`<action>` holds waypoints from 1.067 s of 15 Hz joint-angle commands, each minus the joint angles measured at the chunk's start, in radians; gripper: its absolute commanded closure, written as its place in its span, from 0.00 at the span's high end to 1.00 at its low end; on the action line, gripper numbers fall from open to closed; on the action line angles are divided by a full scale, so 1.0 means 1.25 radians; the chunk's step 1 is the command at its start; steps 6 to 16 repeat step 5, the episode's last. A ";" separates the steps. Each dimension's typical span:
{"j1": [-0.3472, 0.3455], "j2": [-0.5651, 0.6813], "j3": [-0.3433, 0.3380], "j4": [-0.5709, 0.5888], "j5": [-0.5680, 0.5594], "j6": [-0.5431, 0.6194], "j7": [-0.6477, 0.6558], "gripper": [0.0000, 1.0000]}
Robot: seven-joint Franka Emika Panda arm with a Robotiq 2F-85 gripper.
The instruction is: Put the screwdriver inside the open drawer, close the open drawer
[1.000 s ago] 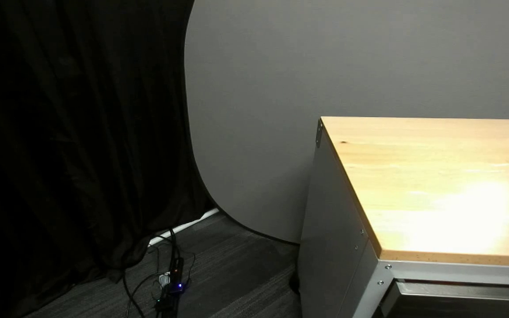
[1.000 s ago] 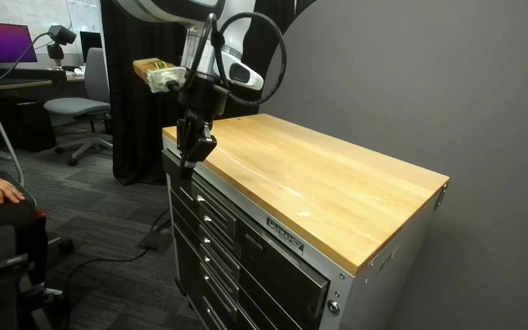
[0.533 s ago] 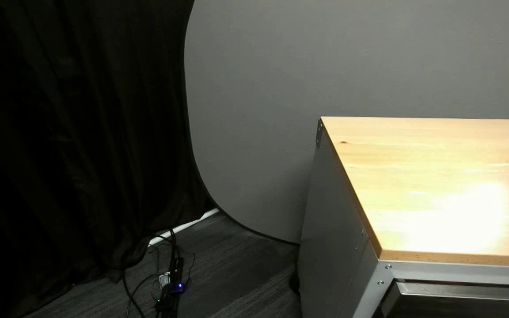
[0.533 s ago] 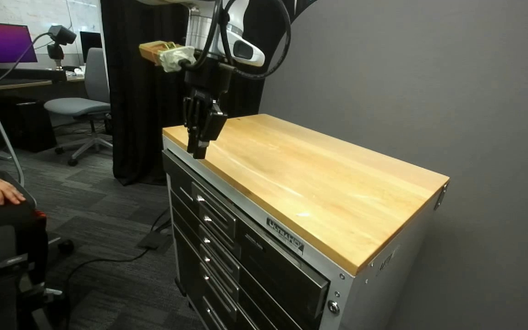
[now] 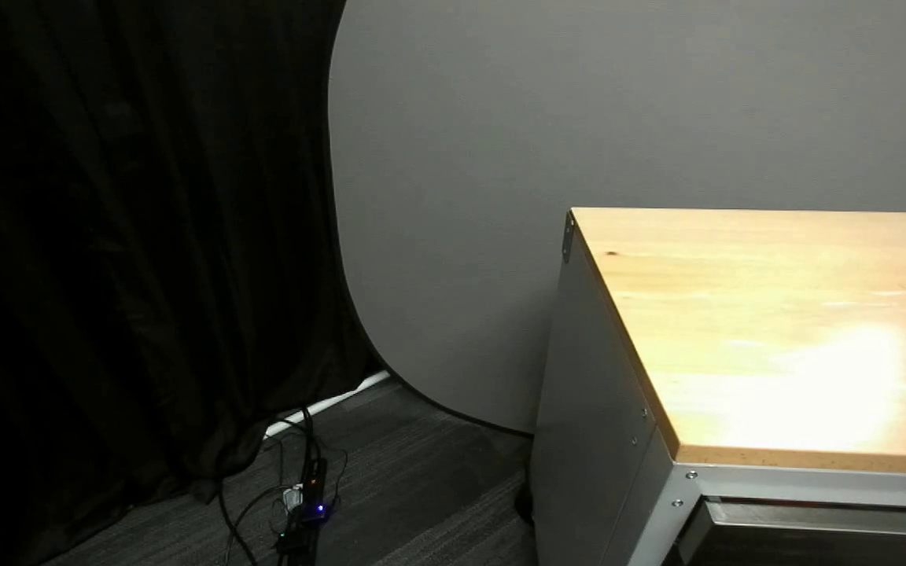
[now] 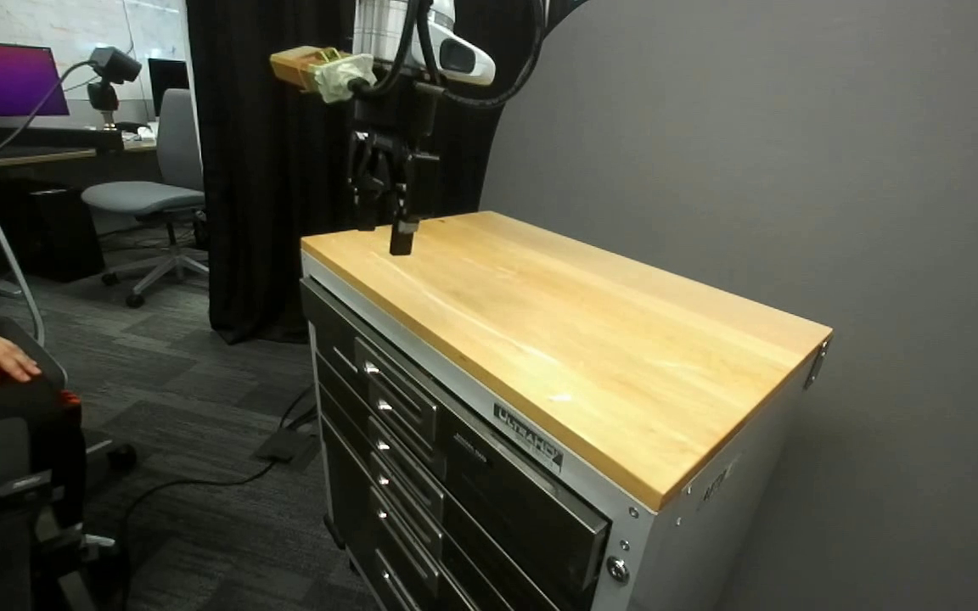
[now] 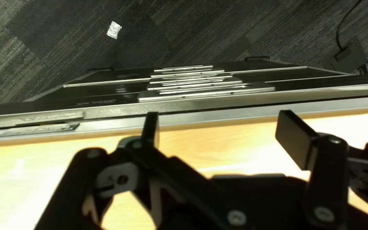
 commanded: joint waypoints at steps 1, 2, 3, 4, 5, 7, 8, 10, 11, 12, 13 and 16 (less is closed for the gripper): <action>0.007 0.017 0.004 0.072 0.032 -0.033 0.016 1.00; 0.006 0.002 0.000 0.024 0.010 -0.005 0.003 1.00; 0.007 0.003 0.000 0.034 0.014 -0.010 0.004 1.00; 0.007 0.004 0.000 0.041 0.016 -0.014 0.005 1.00; 0.007 0.005 0.000 0.045 0.016 -0.016 0.006 1.00; 0.007 0.005 0.000 0.045 0.016 -0.016 0.006 1.00; 0.007 0.005 0.000 0.045 0.016 -0.016 0.006 1.00; 0.007 0.005 0.000 0.045 0.016 -0.016 0.006 1.00; 0.007 0.005 0.000 0.045 0.016 -0.016 0.006 1.00; 0.007 0.005 0.000 0.045 0.016 -0.016 0.006 1.00; 0.007 0.005 0.000 0.045 0.016 -0.016 0.006 1.00; 0.007 0.005 0.000 0.045 0.016 -0.016 0.006 1.00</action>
